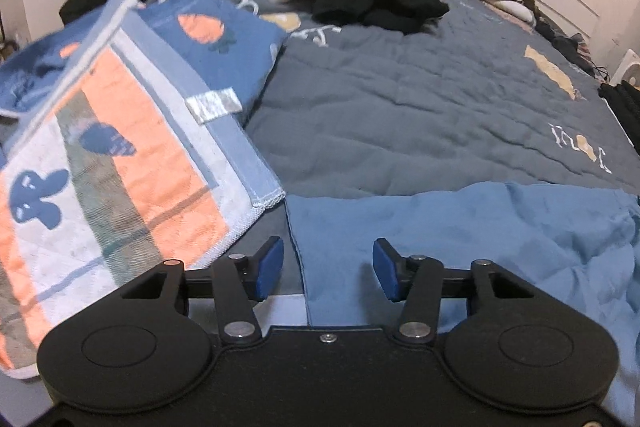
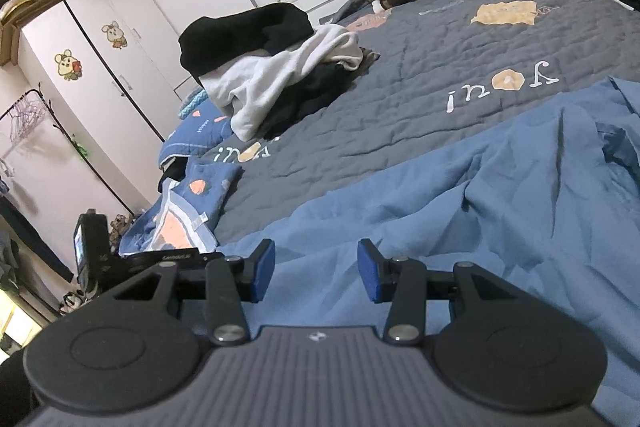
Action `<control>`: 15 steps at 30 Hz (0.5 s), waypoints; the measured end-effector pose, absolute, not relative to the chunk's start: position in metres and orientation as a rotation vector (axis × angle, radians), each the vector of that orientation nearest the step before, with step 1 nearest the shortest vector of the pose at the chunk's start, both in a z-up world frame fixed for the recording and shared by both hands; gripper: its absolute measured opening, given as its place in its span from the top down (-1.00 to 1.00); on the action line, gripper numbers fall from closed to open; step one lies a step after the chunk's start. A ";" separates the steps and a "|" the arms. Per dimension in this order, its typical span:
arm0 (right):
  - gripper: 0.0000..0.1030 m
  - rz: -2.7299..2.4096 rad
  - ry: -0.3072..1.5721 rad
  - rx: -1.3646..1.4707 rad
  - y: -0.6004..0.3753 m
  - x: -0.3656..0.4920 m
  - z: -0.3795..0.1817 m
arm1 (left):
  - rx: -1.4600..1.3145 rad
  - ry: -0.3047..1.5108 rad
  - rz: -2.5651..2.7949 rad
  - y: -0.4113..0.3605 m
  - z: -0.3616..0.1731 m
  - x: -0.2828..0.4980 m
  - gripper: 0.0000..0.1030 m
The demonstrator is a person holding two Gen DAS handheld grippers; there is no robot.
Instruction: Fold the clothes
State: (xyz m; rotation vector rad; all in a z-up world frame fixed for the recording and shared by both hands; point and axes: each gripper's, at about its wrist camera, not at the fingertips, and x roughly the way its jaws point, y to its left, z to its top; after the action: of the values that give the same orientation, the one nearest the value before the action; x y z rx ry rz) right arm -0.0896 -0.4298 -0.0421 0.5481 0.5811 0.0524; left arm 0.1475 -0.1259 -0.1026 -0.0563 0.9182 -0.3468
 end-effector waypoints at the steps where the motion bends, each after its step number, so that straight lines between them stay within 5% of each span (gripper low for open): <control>1: 0.14 0.053 0.584 0.550 -0.430 -0.089 -0.043 | -0.064 0.927 -0.349 -0.126 -0.105 0.150 0.04; 7: 0.14 0.042 0.587 0.567 -0.433 -0.088 -0.046 | -0.094 0.956 -0.364 -0.130 -0.112 0.163 0.05; 12: 0.14 0.036 0.589 0.562 -0.433 -0.088 -0.046 | -0.117 0.973 -0.371 -0.133 -0.116 0.172 0.73; 15: 0.14 0.036 0.586 0.571 -0.433 -0.088 -0.046 | -0.066 0.947 -0.367 -0.136 -0.108 0.173 0.89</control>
State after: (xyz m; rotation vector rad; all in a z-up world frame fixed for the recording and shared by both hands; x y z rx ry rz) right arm -0.0883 -0.4332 -0.0462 0.5715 0.5865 0.0357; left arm 0.1729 -0.1358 -0.1078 -0.0655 0.9471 -0.3672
